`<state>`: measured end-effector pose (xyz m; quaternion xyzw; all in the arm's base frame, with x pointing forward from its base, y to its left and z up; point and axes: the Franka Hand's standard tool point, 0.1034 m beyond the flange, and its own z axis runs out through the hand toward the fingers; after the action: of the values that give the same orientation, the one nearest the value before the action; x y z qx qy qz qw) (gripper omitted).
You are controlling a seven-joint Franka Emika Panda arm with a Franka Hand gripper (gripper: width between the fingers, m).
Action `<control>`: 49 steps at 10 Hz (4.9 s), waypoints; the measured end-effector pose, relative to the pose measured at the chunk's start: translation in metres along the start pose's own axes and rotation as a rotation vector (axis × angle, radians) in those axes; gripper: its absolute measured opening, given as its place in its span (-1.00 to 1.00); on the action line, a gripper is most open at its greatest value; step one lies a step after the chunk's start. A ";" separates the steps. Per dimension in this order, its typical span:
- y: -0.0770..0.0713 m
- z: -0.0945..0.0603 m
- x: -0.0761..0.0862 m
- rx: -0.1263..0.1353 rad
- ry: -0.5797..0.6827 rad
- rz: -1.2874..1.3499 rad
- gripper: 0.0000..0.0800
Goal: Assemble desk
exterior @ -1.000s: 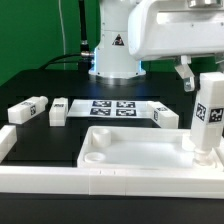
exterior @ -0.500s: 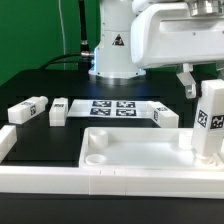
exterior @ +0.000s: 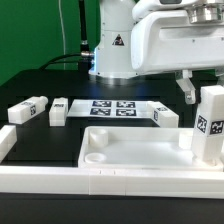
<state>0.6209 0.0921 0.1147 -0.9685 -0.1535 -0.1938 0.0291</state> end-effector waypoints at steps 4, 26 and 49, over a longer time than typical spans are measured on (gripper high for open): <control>-0.001 0.001 0.002 -0.004 0.016 -0.003 -0.28; -0.026 -0.005 -0.003 0.149 -0.465 0.020 0.62; -0.005 0.003 0.024 0.029 -0.388 0.042 -0.27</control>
Offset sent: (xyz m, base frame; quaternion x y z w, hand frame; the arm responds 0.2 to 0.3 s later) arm 0.0000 0.0000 0.0000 0.0000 0.0000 0.0000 1.0000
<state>0.6414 0.1043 0.1209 -0.9901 -0.1391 -0.0005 0.0170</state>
